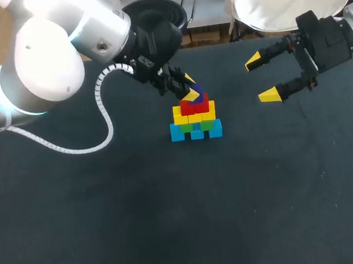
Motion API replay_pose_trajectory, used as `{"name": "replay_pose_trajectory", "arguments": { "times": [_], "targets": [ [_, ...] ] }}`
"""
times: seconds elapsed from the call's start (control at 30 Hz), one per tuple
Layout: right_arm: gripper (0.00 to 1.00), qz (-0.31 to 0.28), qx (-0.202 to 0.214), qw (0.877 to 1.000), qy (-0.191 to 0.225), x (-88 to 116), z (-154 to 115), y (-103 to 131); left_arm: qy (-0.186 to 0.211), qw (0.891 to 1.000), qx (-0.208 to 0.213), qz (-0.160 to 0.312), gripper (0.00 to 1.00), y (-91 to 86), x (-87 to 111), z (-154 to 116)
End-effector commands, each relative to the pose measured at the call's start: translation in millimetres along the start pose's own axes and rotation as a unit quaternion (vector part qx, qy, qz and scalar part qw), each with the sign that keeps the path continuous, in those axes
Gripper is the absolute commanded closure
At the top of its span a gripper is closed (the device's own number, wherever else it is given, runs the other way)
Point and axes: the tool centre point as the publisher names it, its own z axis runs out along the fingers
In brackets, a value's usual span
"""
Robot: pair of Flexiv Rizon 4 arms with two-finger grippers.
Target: Place the blue cubes, place green cubes on the blue cubes, place the yellow cubes on the green cubes, then place the red cubes on the yellow cubes, and place purple cube on the red cubes.
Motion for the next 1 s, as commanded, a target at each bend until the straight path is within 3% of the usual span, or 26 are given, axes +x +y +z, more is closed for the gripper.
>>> {"name": "replay_pose_trajectory", "arguments": {
  "times": [0.03, 0.73, 0.77, 0.8, 0.87, 0.9, 0.93, 1.0],
  "targets": [
    [0.0, -0.001, 0.001, 1.0, -0.001, 0.2, 0.0, 0.6, 0.002, 1.0, 0.0, 0.001, 1.0, 1.5, -1.0, -0.1],
    [0.0, -0.001, 0.001, 1.0, -0.001, 0.2, 0.0, 0.6, 0.005, 1.0, -0.005, -0.002, 0.99, 1.0, 0.0, -0.8],
    [0.0, -0.001, 0.001, 1.0, -0.001, 0.2, 0.0, 0.6, 0.005, 1.0, -0.005, -0.002, 0.92, 1.1, 0.0, -1.0],
    [0.0, -0.001, 0.001, 1.0, -0.001, 0.2, 0.0, 0.6, 0.007, 1.0, -0.005, -0.002, 0.73, 1.1, 0.0, -1.1],
    [0.0, -0.001, 0.001, 1.0, -0.001, 0.2, 0.0, 0.6, 0.008, 1.0, -0.003, -0.002, 0.55, 0.9, -0.1, -1.0],
    [0.0, -0.001, 0.001, 1.0, -0.001, 0.2, 0.0, 0.6, 0.01, 1.0, -0.004, -0.003, 0.4, 0.8, 0.1, -0.7],
    [0.0, -0.001, 0.001, 1.0, -0.001, 0.2, 0.0, 0.6, 0.01, 1.0, -0.004, -0.004, 0.32, 0.9, 0.3, -0.5],
    [0.0, -0.001, 0.001, 1.0, -0.001, 0.2, 0.0, 0.6, 0.011, 1.0, -0.005, -0.007, 0.32, 1.1, 0.7, -0.3]
  ]
}}
